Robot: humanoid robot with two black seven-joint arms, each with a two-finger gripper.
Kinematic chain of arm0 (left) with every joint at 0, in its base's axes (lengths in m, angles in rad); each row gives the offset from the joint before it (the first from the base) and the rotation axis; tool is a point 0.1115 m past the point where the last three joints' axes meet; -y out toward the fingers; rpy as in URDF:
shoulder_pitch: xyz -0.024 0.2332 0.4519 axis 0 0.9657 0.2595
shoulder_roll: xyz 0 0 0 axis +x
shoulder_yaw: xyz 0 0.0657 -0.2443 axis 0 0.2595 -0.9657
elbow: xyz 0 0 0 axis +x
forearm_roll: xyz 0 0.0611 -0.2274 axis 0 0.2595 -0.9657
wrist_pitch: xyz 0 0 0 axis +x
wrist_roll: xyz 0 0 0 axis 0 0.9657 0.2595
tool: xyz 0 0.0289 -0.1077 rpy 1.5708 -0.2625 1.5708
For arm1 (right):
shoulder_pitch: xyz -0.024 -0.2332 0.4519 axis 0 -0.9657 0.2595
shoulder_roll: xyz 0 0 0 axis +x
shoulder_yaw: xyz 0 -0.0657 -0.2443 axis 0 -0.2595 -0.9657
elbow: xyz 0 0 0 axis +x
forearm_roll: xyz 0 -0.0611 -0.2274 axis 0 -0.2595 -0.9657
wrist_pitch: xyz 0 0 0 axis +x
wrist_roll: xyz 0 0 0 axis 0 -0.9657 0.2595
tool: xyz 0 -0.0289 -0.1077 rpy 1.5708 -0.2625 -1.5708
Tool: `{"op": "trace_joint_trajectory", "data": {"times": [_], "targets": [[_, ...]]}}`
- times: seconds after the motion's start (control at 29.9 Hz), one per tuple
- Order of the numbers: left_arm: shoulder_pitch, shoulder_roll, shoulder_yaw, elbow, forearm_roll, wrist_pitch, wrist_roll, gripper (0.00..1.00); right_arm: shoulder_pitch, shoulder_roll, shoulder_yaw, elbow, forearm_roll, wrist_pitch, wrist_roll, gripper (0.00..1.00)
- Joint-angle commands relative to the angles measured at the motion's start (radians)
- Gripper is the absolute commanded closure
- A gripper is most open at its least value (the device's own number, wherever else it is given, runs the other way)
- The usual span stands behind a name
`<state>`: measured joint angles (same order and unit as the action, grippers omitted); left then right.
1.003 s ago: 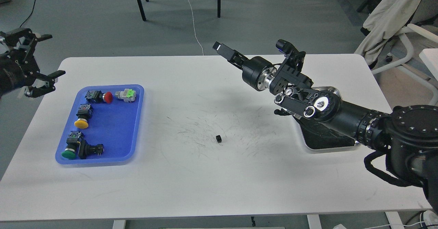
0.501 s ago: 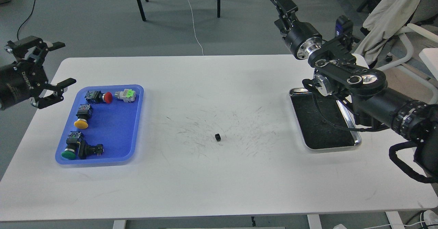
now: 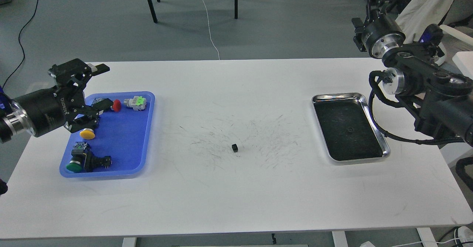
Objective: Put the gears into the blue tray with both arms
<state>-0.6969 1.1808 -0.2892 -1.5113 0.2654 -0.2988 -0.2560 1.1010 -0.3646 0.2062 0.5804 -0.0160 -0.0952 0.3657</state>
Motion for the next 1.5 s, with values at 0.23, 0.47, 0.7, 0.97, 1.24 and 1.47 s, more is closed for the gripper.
{"op": "trace_joint_trajectory", "data": {"times": [0.23, 0.47, 0.7, 0.97, 1.24, 1.47], "targets": [[0.048, -0.023, 0.015, -0.086, 0.218, 0.253, -0.015, 0.15, -0.081, -0.068, 0.044, 0.016, 0.059, 0.049, -0.013, 0.04], [0.060, -0.015, 0.024, -0.105, 0.196, 0.224, -0.103, 0.02, -0.118, -0.074, 0.045, 0.036, 0.057, 0.048, -0.005, 0.04], [0.096, -0.052, 0.045, -0.144, 0.593, 0.302, -0.175, 0.02, -0.118, -0.073, 0.044, 0.035, 0.056, 0.048, -0.005, 0.04], [0.077, -0.059, 0.033, -0.148, 0.958, 0.351, -0.198, 0.02, -0.118, -0.073, 0.039, 0.033, 0.053, 0.049, -0.004, 0.04], [0.005, -0.101, 0.033, -0.144, 0.985, 0.336, -0.230, 0.02, -0.115, -0.074, 0.030, 0.033, 0.045, 0.049, -0.005, 0.04], [-0.085, -0.196, 0.044, -0.136, 1.332, 0.314, -0.229, 0.02, -0.116, -0.074, 0.027, 0.032, 0.041, 0.049, -0.005, 0.03]]}}
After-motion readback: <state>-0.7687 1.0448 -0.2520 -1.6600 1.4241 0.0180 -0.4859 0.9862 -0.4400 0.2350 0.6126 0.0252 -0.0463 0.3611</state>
